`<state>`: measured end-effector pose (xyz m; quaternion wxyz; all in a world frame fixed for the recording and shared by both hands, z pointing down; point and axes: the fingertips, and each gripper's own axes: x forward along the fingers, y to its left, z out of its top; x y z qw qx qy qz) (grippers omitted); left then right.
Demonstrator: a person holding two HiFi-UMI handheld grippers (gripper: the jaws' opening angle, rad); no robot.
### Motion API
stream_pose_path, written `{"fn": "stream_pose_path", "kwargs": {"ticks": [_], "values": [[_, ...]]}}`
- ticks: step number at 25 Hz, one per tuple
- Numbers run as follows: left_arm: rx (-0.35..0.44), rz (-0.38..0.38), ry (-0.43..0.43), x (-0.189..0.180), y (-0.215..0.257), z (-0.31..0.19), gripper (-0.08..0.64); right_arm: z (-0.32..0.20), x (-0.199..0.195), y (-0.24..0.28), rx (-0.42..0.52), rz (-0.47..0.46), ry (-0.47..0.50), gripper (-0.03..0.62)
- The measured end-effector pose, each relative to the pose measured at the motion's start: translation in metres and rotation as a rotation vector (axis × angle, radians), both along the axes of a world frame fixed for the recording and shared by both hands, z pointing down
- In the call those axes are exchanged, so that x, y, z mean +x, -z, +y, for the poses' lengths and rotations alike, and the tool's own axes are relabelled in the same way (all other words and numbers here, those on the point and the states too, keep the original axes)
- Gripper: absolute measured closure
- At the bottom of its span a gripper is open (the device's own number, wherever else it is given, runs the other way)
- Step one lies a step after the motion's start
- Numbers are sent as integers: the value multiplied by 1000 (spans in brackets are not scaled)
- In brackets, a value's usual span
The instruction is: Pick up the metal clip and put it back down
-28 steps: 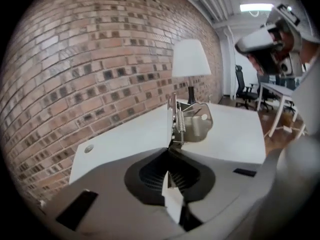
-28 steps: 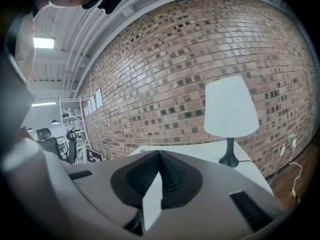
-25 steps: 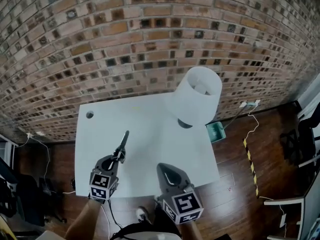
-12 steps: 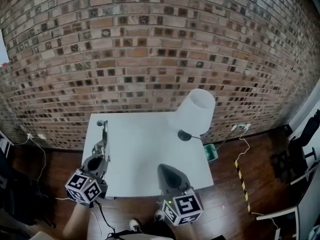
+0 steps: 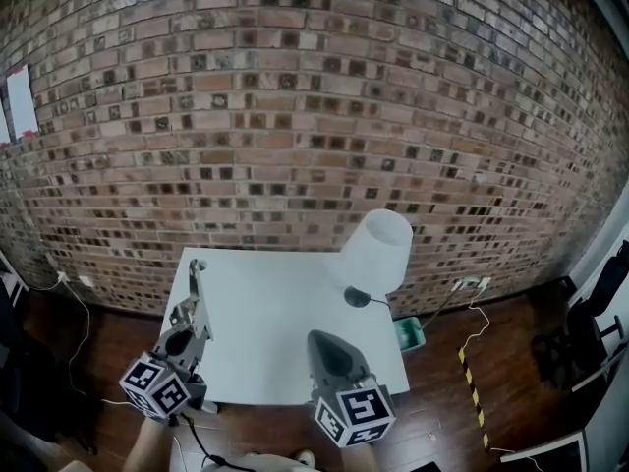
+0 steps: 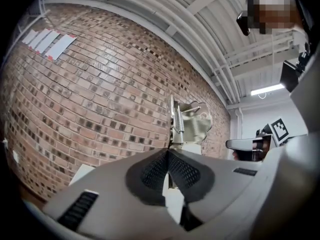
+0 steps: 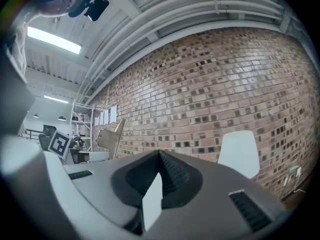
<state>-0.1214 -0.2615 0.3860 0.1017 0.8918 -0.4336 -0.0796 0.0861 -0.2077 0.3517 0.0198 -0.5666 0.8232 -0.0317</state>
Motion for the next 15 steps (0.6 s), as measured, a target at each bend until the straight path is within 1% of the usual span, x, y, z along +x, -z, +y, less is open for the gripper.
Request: {"fn": "stream_pose_path", "kwargs": {"ticks": [3,8,11,15], "values": [[12,-5,-7,9,4,0,541,-1,7,1,7,-2,1,603],[43,-36,-15,23,13,-1,545,-4,16,2,11,-8,-1,603],[40,-20,-13,29,15,-4,543,-6,21,2,16,-11,-3,603],[38,-34,-16,35,13,-7,543,-9,26,2,12,-6,-7,603]]}}
